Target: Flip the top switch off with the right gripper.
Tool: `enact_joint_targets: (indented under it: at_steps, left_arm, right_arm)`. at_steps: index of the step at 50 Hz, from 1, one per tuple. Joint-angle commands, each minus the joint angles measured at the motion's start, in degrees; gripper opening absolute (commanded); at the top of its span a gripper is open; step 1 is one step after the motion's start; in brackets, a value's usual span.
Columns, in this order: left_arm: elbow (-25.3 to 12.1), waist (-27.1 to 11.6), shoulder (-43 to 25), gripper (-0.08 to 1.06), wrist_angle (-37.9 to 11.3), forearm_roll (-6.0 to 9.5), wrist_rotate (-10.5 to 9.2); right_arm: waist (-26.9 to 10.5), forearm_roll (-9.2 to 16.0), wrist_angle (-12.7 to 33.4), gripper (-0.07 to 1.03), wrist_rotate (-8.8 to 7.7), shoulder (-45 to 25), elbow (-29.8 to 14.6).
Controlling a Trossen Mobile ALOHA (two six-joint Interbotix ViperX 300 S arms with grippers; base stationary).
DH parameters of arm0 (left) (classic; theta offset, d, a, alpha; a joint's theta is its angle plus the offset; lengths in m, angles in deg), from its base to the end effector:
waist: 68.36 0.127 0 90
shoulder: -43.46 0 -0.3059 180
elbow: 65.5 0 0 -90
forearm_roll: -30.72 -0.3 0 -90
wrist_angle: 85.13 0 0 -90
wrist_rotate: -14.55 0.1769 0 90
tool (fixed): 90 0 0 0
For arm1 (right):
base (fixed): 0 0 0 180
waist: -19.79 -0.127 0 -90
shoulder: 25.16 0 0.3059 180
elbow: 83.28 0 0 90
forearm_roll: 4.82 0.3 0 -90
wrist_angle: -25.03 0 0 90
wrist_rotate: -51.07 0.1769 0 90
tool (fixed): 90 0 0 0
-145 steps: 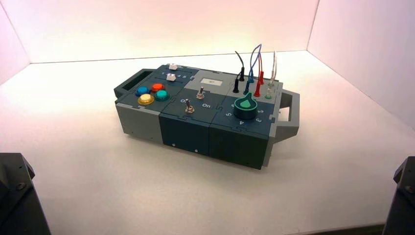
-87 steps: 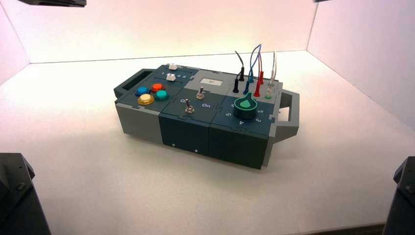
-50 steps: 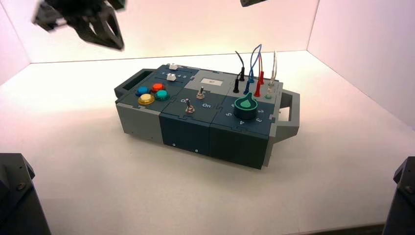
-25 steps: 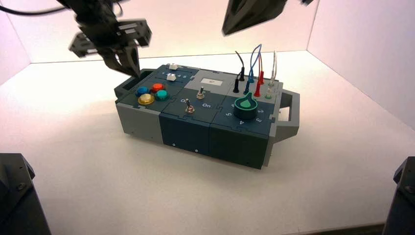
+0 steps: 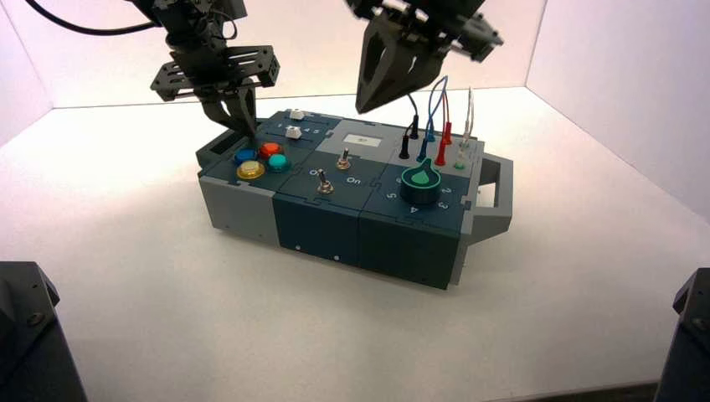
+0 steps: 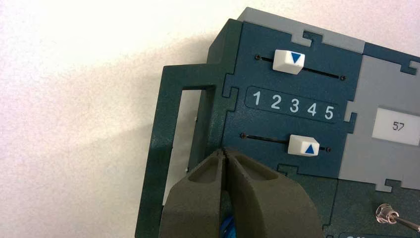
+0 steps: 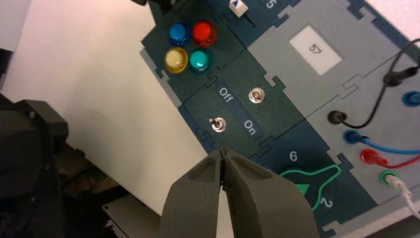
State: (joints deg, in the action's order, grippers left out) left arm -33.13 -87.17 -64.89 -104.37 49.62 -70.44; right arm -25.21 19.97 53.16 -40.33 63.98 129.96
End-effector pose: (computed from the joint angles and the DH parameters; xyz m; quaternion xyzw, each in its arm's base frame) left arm 0.3245 -0.1305 0.0209 -0.0283 0.5793 -0.1136 0.8067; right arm 0.2155 0.2650 0.1145 -0.0046 0.5445 0.3163 0.7768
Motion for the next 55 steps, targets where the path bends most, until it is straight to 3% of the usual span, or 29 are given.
enact_joint_targets:
  at_steps: [1, 24, 55]
  left_arm:
    - [-0.4, -0.3, -0.3, -0.03, -0.4, -0.09, 0.62]
    - [-0.5, -0.3, -0.4, -0.03, -0.5, -0.18, 0.88]
    - [-0.7, -0.3, -0.7, -0.03, -0.8, -0.09, 0.88]
  right_arm:
    - [-0.2, 0.9, -0.6, -0.02, 0.26, -0.8, -2.2]
    - [0.2, 1.0, -1.3, -0.02, 0.88, -9.8, -3.9]
    - [3.6, 0.9, -2.3, -0.02, 0.88, -14.2, -6.4]
